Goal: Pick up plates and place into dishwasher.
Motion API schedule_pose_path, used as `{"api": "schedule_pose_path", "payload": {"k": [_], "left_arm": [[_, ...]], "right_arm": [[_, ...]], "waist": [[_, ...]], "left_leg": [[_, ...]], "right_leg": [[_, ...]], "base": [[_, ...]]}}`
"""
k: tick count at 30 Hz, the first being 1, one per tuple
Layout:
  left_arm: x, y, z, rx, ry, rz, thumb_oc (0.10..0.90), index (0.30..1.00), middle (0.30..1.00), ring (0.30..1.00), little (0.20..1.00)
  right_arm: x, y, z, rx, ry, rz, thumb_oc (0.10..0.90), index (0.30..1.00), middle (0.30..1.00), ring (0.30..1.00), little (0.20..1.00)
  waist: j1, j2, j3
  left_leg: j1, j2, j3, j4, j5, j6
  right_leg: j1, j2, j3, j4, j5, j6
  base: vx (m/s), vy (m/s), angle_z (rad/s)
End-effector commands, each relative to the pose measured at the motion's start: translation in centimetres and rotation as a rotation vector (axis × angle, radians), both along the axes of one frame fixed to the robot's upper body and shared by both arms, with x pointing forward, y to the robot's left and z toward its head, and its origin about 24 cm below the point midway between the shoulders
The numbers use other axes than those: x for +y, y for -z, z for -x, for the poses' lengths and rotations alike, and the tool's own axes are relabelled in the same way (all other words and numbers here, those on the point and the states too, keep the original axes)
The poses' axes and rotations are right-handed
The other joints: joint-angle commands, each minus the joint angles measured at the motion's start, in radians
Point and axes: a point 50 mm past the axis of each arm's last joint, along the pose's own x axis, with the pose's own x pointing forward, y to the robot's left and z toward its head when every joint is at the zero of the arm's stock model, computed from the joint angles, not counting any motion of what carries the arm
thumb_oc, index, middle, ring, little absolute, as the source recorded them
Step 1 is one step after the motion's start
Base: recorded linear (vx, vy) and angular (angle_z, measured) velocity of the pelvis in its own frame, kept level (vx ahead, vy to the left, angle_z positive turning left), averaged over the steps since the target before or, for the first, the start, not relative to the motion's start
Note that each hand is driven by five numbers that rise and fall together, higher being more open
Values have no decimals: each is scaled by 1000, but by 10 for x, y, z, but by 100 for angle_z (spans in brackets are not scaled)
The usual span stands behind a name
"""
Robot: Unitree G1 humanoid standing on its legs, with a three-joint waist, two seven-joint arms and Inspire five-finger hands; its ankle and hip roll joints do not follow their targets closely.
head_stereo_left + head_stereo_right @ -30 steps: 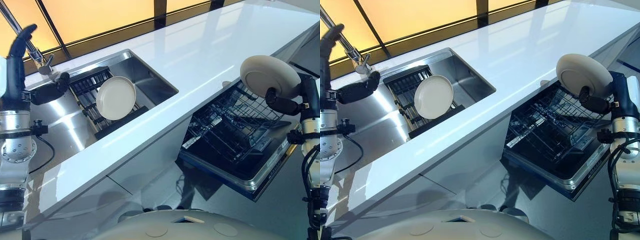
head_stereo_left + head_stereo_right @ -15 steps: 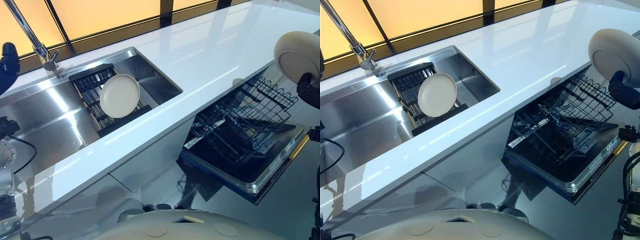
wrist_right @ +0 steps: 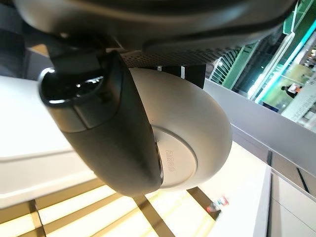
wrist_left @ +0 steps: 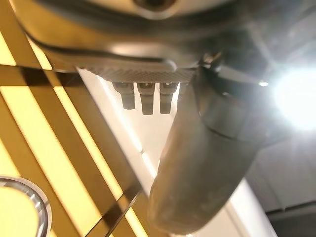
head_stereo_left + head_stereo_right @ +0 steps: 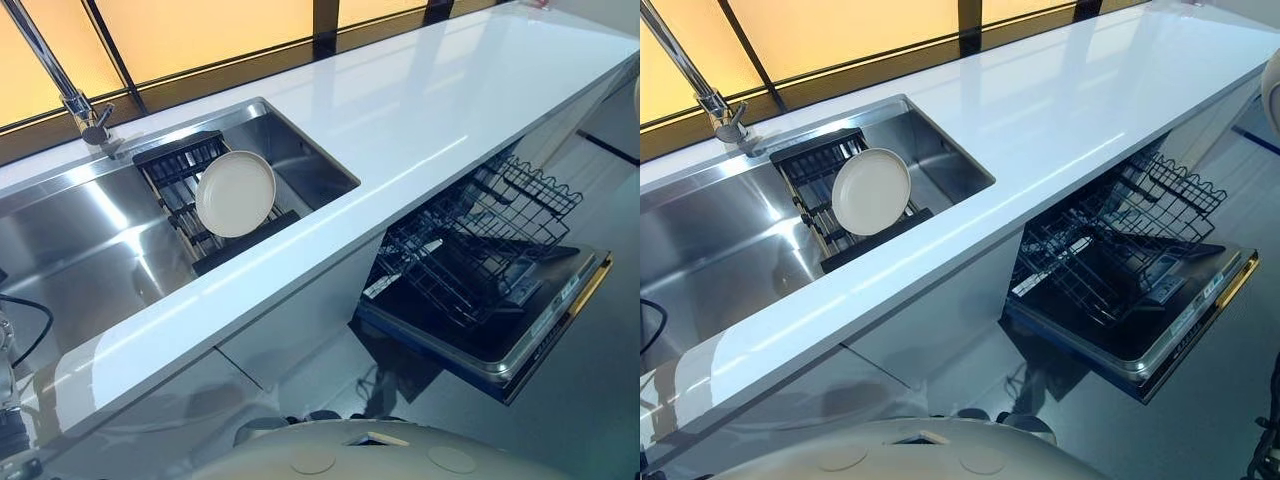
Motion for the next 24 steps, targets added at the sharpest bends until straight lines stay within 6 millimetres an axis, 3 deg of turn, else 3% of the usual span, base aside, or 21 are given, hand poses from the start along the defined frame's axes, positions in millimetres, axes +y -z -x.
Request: {"api": "schedule_pose_path", "payload": {"k": [1, 7, 11, 18, 24], "left_arm": [[-12, -32, 10, -123, 35, -177, 800, 900, 900, 900, 900], [-13, -29, 20, -203, 44, -162, 800, 900, 900, 900, 900], [-10, -29, 20, -152, 40, -144, 800, 900, 900, 900, 900], [-4, -32, 18, -53, 67, -144, 800, 900, 900, 900, 900], [-7, -28, 4, 74, 139, -147, 800, 900, 900, 900, 900]], "right_arm": [[15, -73, 12, -328, -34, 232, 100, 300, 300, 300, 200], [19, -76, 16, -353, -32, 235, 100, 300, 300, 300, 200], [17, -72, 14, -316, -44, 219, 100, 300, 300, 300, 200], [14, -62, 10, -212, -94, 181, 100, 300, 300, 300, 200], [24, -43, -5, -92, -170, 164, 100, 300, 300, 300, 200]], "waist": [[9, -14, -83], [21, -25, -80], [22, -28, -93], [10, -18, -119], [-1, 6, -109]], "left_leg": [[-82, -66, -34, 241, -180, 53], [-115, -73, -36, 341, -227, 59], [-118, -78, -37, 365, -242, 61], [-90, -69, -36, 281, -191, 46], [-96, -54, -33, 163, -117, 31]], "right_leg": [[-64, 36, -74, 249, -160, -27], [-79, 16, -78, 330, -187, -32], [-82, 13, -68, 353, -200, -27], [-79, 21, -44, 306, -151, 4], [-111, 29, -36, 243, -76, 32]], "base": [[0, 0, 0], [0, 0, 0], [42, -15, 1], [70, -8, -1], [31, -4, 0]]}}
